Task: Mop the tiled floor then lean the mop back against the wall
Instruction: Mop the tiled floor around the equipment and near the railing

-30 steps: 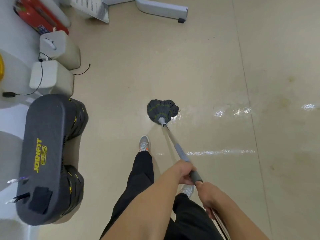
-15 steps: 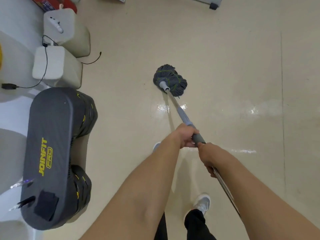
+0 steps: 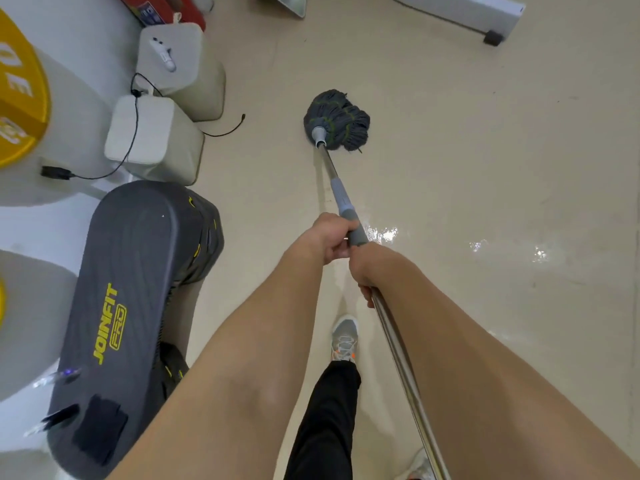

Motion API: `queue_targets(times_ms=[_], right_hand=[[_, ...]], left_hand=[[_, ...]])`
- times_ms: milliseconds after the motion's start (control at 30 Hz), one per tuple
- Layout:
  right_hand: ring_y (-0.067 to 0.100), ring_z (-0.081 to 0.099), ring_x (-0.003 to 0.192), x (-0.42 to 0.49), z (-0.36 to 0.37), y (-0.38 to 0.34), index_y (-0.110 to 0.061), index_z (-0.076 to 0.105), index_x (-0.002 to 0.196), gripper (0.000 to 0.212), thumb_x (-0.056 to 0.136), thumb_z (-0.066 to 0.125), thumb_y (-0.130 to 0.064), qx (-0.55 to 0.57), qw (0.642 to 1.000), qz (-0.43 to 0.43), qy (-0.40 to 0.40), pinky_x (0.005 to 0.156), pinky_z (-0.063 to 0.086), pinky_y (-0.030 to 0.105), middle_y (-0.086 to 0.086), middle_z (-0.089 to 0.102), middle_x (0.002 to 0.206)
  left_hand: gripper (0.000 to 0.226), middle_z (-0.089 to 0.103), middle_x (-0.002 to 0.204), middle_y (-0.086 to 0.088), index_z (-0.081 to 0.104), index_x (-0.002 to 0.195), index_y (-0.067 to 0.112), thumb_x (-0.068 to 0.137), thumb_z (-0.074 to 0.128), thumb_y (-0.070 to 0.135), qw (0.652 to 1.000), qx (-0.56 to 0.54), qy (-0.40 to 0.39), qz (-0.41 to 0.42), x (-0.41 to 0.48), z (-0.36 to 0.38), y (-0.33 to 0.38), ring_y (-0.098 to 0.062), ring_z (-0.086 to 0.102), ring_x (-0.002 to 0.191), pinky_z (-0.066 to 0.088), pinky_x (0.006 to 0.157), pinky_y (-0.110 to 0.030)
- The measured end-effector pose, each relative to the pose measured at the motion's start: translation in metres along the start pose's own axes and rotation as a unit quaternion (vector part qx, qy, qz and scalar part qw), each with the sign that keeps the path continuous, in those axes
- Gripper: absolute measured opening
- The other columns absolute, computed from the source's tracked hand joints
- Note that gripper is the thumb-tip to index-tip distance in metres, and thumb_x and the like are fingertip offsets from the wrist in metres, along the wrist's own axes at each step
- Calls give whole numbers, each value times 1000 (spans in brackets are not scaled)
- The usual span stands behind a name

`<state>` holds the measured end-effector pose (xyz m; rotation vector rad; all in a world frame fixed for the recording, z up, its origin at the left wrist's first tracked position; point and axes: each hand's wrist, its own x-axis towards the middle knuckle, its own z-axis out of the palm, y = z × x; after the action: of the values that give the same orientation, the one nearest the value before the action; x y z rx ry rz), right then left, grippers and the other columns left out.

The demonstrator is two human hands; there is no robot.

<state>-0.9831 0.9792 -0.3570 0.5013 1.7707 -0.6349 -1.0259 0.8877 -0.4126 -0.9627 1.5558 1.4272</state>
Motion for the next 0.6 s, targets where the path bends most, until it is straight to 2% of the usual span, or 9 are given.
queue_targets(times_ms=[100,133,200,233,267,333,400,467,600], right_hand=[[27,55,39,-14,27,34,3,50,93,21,100,32,-5,0,1000,2,-8,49,53,29,18,55,54],[28,56,42,-23,36,47,4,52,92,19,98,34,-1,-10,1000,6,-10,52,54,32,18,56,51],[23,54,36,-46,52,76,4,50,76,20,94,43,7,-15,999,24,-14,43,50,27,12,53,35],[20,52,34,-60,59,92,-1,47,69,27,94,46,6,-9,1000,17,-14,38,46,25,8,50,31],[18,51,38,-74,68,110,-7,44,65,34,98,46,1,-4,1000,-10,-21,41,47,25,7,51,35],[21,49,47,-103,87,151,-12,39,65,39,104,37,-11,60,996,-48,-39,54,50,32,10,51,55],[22,45,44,-135,110,193,-8,43,75,31,102,30,-19,191,979,-20,-68,53,46,34,11,48,55],[18,40,38,-163,126,232,-8,44,88,30,102,30,-30,305,946,25,-104,44,41,26,6,44,50],[14,39,36,-216,140,286,-11,44,91,26,102,38,-33,394,901,82,-164,38,38,21,3,44,52]], left_hand=[[35,63,125,-22,49,131,-3,98,55,8,999,-27,-25,-22,-20,7,-36,-32,70,94,62,54,-37],[35,62,127,-23,48,131,-4,99,55,8,999,-25,-30,-31,-28,12,-51,-35,69,101,63,58,-39],[35,62,124,-23,47,132,-4,99,54,7,998,-20,-42,-50,-47,26,-82,-36,67,104,63,58,-41],[35,61,121,-22,46,132,-4,99,53,7,997,-20,-48,-57,-60,33,-98,-36,67,103,62,55,-40],[35,61,118,-21,46,132,-4,99,53,6,996,-15,-54,-62,-73,40,-113,-36,66,101,61,52,-39],[34,61,118,-20,47,131,-2,99,52,7,996,9,-57,-71,-102,55,-145,-34,66,97,60,49,-36],[34,63,122,-21,47,131,-1,98,53,8,994,37,-58,-83,-133,68,-177,-32,69,97,61,53,-37],[33,65,121,-22,48,128,0,96,54,7,992,55,-62,-97,-163,81,-206,-32,71,95,62,58,-40],[15,65,98,-18,48,110,2,97,53,5,987,106,-77,-99,-224,108,-244,-26,68,72,59,46,-34]])
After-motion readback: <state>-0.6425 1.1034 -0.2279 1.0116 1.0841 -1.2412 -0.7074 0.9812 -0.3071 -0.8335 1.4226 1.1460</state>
